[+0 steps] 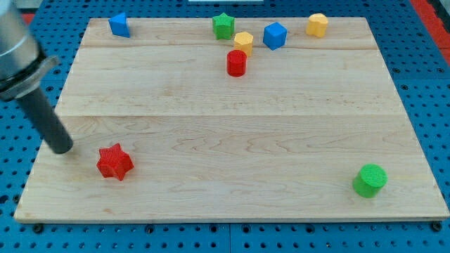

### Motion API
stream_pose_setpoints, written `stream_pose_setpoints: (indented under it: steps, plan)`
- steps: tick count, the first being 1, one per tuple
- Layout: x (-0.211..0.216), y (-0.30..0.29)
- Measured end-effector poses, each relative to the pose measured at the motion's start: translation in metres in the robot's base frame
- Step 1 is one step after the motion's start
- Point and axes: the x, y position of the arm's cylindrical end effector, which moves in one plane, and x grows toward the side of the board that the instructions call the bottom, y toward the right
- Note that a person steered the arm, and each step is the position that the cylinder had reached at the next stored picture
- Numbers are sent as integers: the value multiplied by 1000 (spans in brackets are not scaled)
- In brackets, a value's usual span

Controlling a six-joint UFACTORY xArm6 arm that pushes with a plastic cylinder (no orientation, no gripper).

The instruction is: Slide the red star to the bottom left of the red circle

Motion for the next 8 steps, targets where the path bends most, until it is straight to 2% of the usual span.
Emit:
stream_pose_setpoints:
  steps: [1, 2, 4, 5, 6, 7, 8]
  plan:
    - [37, 44]
    - [38, 128]
    - [-14, 143]
    - [-70, 147]
    - [-84, 155]
    - [-87, 207]
    - [-49, 202]
